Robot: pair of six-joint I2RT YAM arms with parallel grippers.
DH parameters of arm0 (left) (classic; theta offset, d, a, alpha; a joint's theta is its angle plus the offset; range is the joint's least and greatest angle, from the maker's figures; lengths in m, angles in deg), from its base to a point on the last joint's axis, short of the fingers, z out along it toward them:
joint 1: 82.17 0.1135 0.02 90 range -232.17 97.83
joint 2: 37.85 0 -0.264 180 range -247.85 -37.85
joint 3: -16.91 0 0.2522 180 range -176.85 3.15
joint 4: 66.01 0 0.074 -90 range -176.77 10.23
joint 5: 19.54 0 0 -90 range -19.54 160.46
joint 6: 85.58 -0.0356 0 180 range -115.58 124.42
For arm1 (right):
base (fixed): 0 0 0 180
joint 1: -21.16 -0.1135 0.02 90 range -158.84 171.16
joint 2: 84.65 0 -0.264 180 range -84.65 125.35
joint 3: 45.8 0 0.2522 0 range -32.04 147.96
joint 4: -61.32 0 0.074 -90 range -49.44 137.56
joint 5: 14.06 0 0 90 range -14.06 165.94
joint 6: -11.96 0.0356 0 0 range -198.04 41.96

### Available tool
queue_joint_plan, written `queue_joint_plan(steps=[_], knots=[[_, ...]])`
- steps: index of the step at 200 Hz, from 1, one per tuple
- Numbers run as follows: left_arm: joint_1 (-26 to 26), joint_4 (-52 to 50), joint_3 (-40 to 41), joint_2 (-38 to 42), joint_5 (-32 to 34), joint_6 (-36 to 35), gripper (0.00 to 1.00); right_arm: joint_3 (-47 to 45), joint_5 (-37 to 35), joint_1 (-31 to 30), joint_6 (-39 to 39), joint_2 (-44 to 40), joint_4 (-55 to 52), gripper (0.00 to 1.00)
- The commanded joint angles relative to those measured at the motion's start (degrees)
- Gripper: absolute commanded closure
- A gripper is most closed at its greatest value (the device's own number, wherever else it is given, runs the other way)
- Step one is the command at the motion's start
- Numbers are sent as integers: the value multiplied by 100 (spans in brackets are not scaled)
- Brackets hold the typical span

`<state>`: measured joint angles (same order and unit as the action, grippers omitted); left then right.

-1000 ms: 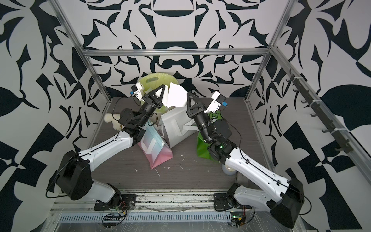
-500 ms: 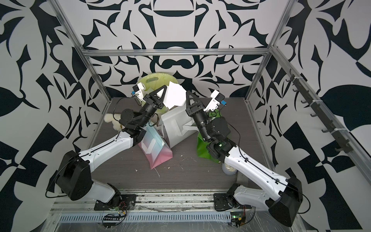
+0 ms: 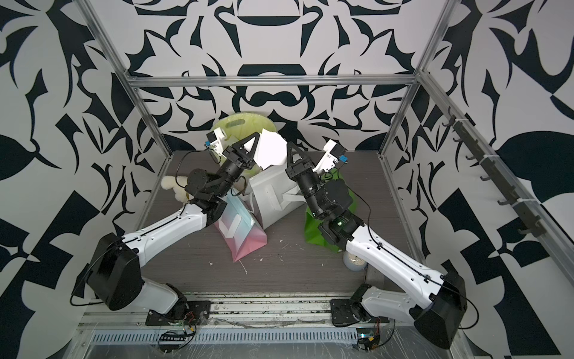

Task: Shred takeout receipts and throw away
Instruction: Adjust the takeout receipt.

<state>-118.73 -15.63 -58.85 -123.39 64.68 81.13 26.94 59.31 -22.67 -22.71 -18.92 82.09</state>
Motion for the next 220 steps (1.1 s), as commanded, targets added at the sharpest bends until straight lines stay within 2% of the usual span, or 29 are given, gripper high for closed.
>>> queue_joint_plan(steps=[1, 167, 194, 216, 220], knots=[[-27, 213, -172, 98, -30, -35, 89, 210, -104, 24, -76, -28, 173, 100], [-53, 235, -198, 85, -133, -33, 86, 360, 376, 24, -5, 229, 200, 100], [-53, 178, -229, 106, -157, -59, 89, 371, 496, 24, -111, 212, 144, 100], [-53, 161, -204, 139, -143, -116, 97, 360, 499, 24, -287, 139, -1, 100], [-53, 153, -207, 149, -149, -133, 98, 360, 702, 24, -344, 121, -41, 100]])
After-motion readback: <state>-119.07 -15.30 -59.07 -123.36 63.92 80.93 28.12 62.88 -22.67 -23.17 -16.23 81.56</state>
